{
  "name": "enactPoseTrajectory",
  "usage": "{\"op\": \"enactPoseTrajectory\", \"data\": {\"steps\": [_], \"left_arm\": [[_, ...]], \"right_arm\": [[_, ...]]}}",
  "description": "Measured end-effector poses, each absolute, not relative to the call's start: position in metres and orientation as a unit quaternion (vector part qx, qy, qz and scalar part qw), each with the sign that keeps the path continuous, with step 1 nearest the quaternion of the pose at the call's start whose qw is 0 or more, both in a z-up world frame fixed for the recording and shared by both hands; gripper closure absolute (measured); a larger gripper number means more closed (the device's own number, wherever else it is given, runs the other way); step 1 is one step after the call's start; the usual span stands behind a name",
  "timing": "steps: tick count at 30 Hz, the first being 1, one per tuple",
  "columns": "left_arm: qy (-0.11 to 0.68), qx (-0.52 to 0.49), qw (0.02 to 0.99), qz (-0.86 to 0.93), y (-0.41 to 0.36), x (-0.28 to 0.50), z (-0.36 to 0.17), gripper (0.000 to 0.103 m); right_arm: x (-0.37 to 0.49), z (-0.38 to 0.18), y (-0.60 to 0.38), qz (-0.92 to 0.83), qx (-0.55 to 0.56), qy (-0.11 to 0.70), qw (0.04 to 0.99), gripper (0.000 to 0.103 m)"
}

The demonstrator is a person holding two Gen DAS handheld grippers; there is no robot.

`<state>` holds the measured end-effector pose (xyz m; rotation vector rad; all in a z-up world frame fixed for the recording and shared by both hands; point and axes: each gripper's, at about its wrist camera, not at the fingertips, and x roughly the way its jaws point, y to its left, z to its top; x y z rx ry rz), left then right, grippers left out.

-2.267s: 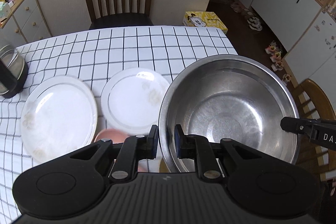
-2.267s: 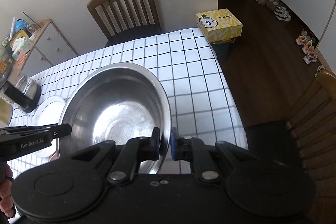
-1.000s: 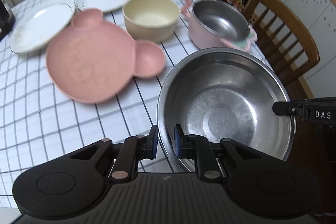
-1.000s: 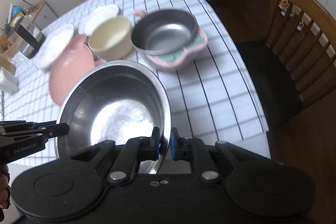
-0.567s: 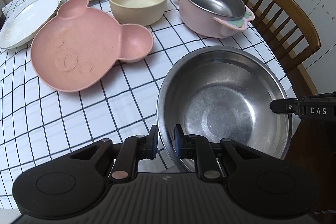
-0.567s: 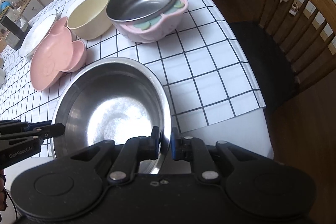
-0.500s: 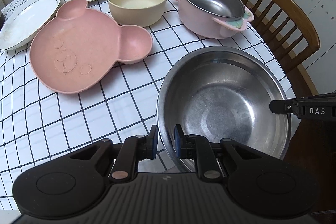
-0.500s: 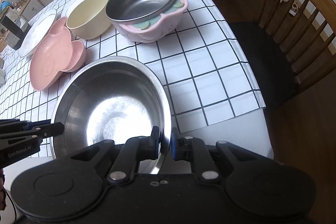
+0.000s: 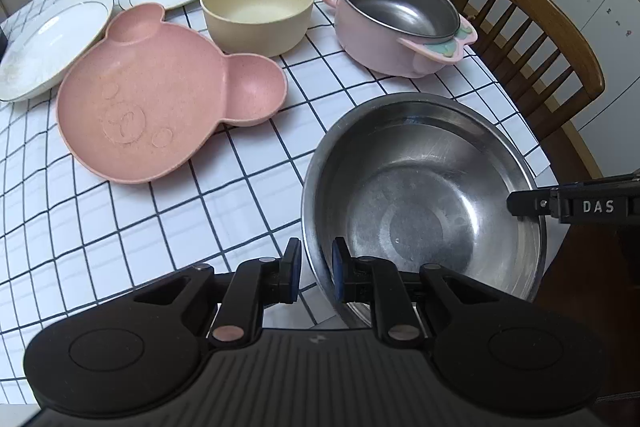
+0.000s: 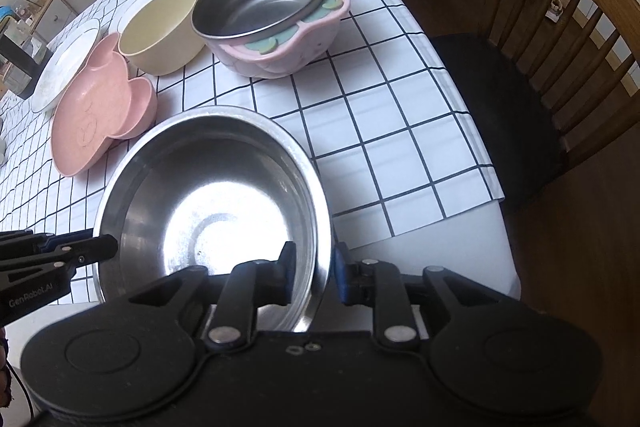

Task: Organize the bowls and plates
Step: 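Lift the steel bowl with both grippers and carry it toward the pink pot, then lower the steel bowl onto the table and open both grippers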

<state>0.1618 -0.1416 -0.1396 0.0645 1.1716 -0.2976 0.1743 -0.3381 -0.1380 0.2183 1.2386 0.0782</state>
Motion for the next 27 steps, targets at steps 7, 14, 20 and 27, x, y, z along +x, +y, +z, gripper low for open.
{"op": "enactPoseTrajectory", "data": {"steps": [7,14,20,27], "left_arm": [[0.537,0.026,0.831,-0.142,-0.134,0.157,-0.127,0.087],[0.510,0.018,0.845,-0.158,-0.130,0.154,-0.107,0.087],[0.477,0.009,0.863,-0.166,-0.130,0.156,-0.084,0.065],[0.427,-0.017,0.890,-0.155,-0.126,0.170,-0.055,0.030]], "right_arm": [[0.169,-0.120,-0.336,0.038,0.086,0.558,0.824,0.068],[0.162,-0.093,-0.327,0.049,0.065,0.528,0.845,0.060],[0.161,-0.069,-0.321,0.061,0.065,0.501,0.861,0.052],[0.168,-0.042,-0.318,0.066,0.047,0.464,0.882,0.039]]}}
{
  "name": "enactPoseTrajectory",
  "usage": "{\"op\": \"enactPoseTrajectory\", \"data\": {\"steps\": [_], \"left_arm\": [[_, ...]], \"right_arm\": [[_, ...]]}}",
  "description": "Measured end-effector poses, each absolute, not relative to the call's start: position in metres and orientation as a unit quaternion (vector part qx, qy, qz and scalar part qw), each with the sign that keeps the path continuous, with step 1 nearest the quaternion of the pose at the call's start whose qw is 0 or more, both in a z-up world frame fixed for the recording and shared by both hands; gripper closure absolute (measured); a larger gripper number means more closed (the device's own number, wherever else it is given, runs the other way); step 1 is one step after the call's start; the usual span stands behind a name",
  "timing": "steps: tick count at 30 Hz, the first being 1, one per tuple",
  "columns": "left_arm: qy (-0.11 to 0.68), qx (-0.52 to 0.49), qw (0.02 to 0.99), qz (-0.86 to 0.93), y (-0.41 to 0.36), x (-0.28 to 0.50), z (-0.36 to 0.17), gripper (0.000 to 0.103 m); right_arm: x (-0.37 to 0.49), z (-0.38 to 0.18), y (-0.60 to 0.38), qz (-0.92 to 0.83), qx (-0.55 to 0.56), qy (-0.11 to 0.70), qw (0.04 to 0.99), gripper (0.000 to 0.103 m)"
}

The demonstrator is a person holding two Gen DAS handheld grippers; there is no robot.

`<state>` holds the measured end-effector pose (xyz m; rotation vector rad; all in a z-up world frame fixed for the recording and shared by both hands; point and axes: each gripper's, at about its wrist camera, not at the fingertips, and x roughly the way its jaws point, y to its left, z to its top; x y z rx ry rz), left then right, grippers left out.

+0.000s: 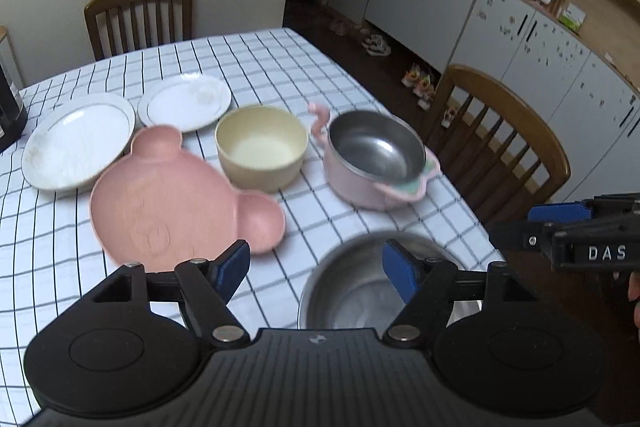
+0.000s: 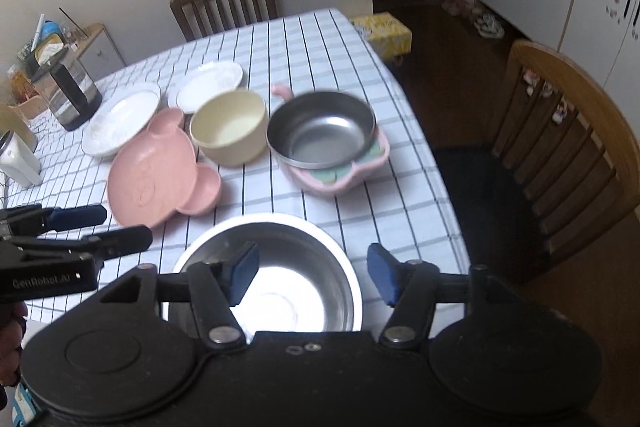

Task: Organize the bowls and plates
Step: 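Lower the steel bowl onto the table and open both grippers, then close both grippers on the rim of the pink steel-lined pot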

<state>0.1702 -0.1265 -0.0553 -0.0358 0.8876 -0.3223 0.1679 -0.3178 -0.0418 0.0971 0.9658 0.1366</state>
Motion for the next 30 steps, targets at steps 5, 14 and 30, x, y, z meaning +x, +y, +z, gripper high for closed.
{"op": "enactPoseTrajectory", "data": {"steps": [5,14,30], "left_arm": [[0.413,-0.030,0.898,-0.147,-0.133,0.192,-0.044,0.026],[0.429,-0.029,0.894,-0.123,-0.154,0.238,-0.057,0.026],[0.489,-0.034,0.866,-0.096,-0.193,0.300,-0.114,0.026]], "right_arm": [[0.186,-0.026,-0.318,0.072,0.029,0.439,0.895,0.019],[0.238,-0.021,-0.326,0.067,0.008,0.416,0.907,0.006],[0.331,-0.072,-0.347,0.065,-0.006,0.476,0.877,0.012]]}}
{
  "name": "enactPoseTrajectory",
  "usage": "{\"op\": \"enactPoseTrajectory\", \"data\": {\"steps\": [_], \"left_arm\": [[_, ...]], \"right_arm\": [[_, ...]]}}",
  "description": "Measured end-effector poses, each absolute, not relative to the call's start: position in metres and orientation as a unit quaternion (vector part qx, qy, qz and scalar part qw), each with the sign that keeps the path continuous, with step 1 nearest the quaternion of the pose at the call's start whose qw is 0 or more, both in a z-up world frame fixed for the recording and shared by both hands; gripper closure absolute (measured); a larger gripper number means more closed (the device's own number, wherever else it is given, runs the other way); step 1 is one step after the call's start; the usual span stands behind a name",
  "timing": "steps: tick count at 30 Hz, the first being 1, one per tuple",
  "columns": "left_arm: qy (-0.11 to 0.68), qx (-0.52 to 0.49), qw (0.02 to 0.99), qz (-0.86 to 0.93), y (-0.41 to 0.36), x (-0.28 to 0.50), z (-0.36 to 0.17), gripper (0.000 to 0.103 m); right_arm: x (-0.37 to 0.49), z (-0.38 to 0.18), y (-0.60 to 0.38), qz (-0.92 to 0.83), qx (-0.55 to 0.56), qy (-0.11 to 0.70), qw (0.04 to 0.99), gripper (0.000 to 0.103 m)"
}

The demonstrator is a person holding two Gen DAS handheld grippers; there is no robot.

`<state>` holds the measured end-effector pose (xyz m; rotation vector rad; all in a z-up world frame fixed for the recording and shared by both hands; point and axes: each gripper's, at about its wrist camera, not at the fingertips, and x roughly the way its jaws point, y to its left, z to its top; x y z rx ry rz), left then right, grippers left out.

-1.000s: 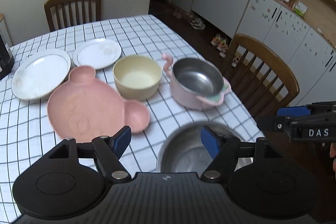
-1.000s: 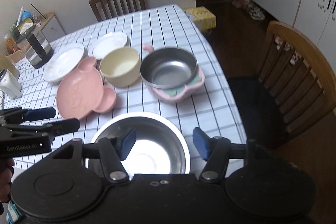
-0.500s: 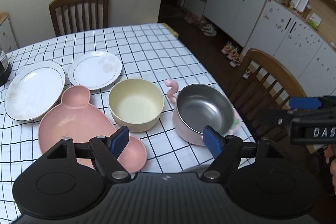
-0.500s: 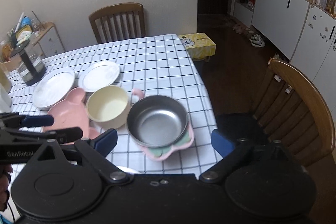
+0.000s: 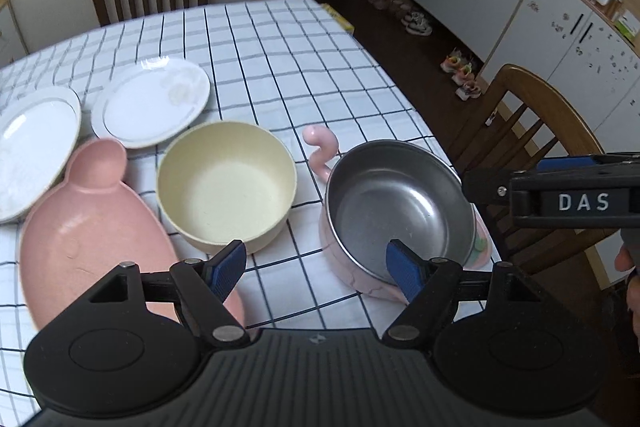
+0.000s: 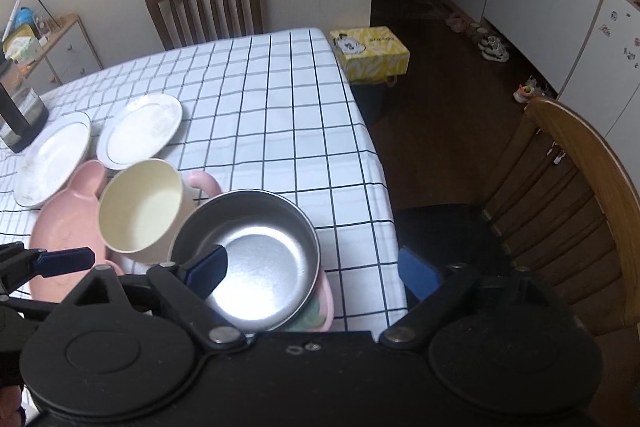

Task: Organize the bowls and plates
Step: 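Close both grippers on the rim of the pink steel-lined pot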

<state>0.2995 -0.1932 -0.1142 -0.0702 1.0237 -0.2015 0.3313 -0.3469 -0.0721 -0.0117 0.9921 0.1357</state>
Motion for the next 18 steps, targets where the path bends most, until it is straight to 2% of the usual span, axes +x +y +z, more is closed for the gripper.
{"op": "enactPoseTrajectory", "data": {"steps": [6,8,12,14,18], "left_arm": [[0.511,-0.045,0.854,-0.091,-0.202,0.314,-0.130,0.028],[0.517,-0.045,0.850,-0.094,-0.206,0.317,-0.134,0.038],[0.526,-0.053,0.844,-0.091,-0.209,0.323,-0.141,0.046],[0.530,-0.057,0.841,-0.090,-0.210,0.326,-0.144,0.056],[0.534,-0.053,0.839,-0.090,-0.213,0.330,-0.147,0.066]], "right_arm": [[0.355,-0.092,-0.349,0.076,-0.009,0.500,0.863,0.023],[0.361,-0.098,-0.349,0.081,-0.009,0.507,0.858,0.029],[0.369,-0.109,-0.350,0.089,-0.007,0.520,0.849,0.037],[0.372,-0.113,-0.349,0.092,-0.008,0.526,0.845,0.046],[0.375,-0.119,-0.347,0.097,-0.014,0.533,0.840,0.055]]}}
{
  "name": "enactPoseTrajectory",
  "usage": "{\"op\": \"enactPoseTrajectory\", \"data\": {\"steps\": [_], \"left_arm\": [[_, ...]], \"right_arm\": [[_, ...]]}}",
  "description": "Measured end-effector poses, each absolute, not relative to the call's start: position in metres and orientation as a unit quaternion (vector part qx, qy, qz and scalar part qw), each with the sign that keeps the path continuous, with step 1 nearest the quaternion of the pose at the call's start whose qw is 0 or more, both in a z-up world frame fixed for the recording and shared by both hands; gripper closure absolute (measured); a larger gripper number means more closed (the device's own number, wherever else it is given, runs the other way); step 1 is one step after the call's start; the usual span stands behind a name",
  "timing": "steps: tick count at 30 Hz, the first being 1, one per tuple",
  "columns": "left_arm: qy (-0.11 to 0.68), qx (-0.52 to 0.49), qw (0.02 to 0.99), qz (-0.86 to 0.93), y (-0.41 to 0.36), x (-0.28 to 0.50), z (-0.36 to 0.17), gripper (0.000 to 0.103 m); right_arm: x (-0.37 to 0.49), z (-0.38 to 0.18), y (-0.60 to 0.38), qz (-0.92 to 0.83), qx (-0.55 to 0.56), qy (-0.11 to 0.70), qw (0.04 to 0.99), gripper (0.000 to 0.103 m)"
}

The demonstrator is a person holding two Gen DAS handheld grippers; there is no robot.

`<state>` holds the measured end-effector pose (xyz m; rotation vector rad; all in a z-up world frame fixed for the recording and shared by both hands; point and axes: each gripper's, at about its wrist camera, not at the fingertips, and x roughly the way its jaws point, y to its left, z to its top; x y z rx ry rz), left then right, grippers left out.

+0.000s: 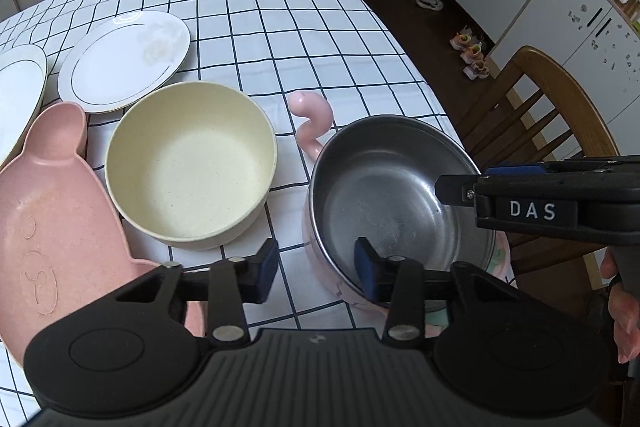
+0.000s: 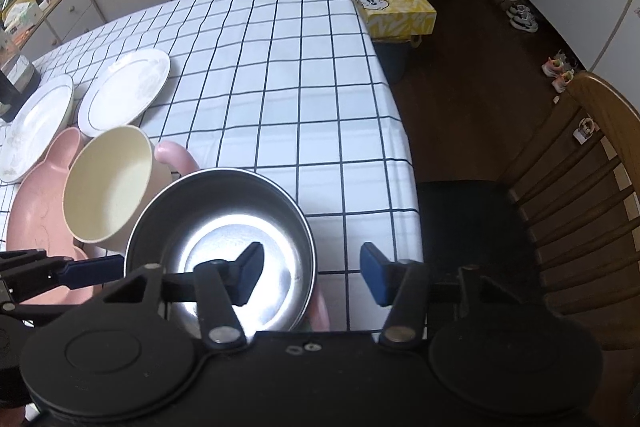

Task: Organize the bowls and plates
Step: 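Close both grippers on the rim of the pink steel-lined pot, then lift the pink pot with both grippers and lower it into the steel bowl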

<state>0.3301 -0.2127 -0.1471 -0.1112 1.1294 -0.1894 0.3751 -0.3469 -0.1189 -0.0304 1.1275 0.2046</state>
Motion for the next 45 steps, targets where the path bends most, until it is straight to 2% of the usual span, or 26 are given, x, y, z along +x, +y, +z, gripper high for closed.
{"op": "enactPoseTrajectory", "data": {"steps": [2,6,8,16,27,45], "left_arm": [[0.536,-0.048,0.838,-0.089,-0.214,0.331,-0.148,0.070],[0.535,-0.042,0.839,-0.091,-0.217,0.333,-0.148,0.076],[0.534,-0.038,0.839,-0.098,-0.219,0.333,-0.147,0.083],[0.530,-0.011,0.843,-0.094,-0.224,0.333,-0.146,0.087],[0.525,-0.010,0.845,-0.102,-0.216,0.320,-0.129,0.090],[0.499,0.017,0.853,-0.149,-0.195,0.252,-0.056,0.090]], "right_arm": [[0.376,-0.121,-0.346,0.100,-0.015,0.537,0.838,0.063],[0.378,-0.124,-0.343,0.105,-0.020,0.540,0.835,0.072],[0.378,-0.125,-0.342,0.106,-0.022,0.541,0.834,0.078],[0.375,-0.124,-0.341,0.096,-0.034,0.538,0.836,0.098],[0.357,-0.112,-0.337,0.093,-0.029,0.536,0.838,0.098],[0.284,-0.036,-0.325,0.065,-0.003,0.510,0.858,0.097]]}}
